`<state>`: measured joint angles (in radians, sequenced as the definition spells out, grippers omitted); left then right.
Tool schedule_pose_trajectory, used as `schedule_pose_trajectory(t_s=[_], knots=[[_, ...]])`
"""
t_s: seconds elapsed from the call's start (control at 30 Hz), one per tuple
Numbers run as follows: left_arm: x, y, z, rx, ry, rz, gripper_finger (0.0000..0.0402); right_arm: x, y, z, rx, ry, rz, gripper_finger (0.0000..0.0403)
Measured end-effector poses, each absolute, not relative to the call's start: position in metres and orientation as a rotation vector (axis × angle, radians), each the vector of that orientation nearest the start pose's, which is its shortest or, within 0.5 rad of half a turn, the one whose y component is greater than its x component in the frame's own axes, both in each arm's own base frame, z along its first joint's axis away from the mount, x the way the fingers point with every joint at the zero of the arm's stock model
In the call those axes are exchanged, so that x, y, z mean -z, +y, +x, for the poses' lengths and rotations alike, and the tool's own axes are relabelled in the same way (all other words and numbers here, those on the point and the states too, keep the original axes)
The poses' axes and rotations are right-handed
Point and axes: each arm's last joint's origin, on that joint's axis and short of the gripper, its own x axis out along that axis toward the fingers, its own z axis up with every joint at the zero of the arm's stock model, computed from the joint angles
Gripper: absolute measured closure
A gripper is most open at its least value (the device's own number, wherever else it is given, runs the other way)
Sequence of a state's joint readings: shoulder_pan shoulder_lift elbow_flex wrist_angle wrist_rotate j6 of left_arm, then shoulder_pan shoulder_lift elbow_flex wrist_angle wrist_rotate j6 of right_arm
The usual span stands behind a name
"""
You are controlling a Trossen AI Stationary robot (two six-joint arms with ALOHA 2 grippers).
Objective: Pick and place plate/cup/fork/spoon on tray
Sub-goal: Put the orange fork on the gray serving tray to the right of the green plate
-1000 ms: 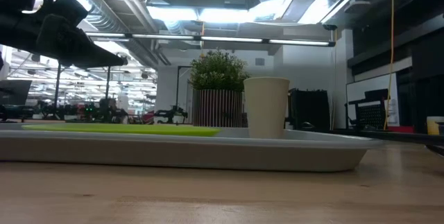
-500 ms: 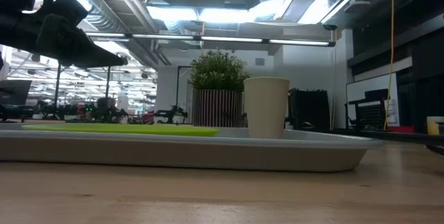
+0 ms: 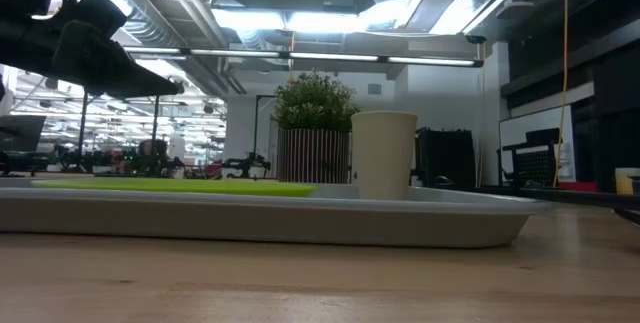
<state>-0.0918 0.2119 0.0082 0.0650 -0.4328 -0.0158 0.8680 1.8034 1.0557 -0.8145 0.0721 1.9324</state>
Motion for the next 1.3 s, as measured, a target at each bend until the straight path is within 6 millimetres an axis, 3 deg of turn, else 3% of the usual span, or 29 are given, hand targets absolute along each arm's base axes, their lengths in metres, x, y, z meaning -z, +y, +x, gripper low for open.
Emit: schedule_pose_trajectory(t_s=[0.4,0.67,0.8,0.9,1.13,1.3], knots=[[-0.155,0.002,0.108,-0.342,0.132,0.021,0.0348,-0.139,0.231,0.197,0.821,1.353,0.830,0.0322],[-0.155,0.002,0.108,-0.342,0.132,0.021,0.0348,-0.136,0.234,0.199,0.885,1.331,0.914,0.0383],[-0.155,0.002,0.108,-0.341,0.132,0.021,0.0348,-0.138,0.233,0.199,0.894,1.339,0.919,0.0383],[-0.155,0.002,0.108,-0.341,0.132,0.021,0.0348,-0.149,0.231,0.198,0.958,1.358,0.871,0.0383],[-0.155,0.002,0.108,-0.342,0.132,0.021,0.0348,-0.204,0.232,0.216,1.003,1.301,0.866,0.0383],[-0.155,0.002,0.108,-0.342,0.132,0.021,0.0348,-0.217,0.227,0.238,0.980,1.176,0.973,0.0383]])
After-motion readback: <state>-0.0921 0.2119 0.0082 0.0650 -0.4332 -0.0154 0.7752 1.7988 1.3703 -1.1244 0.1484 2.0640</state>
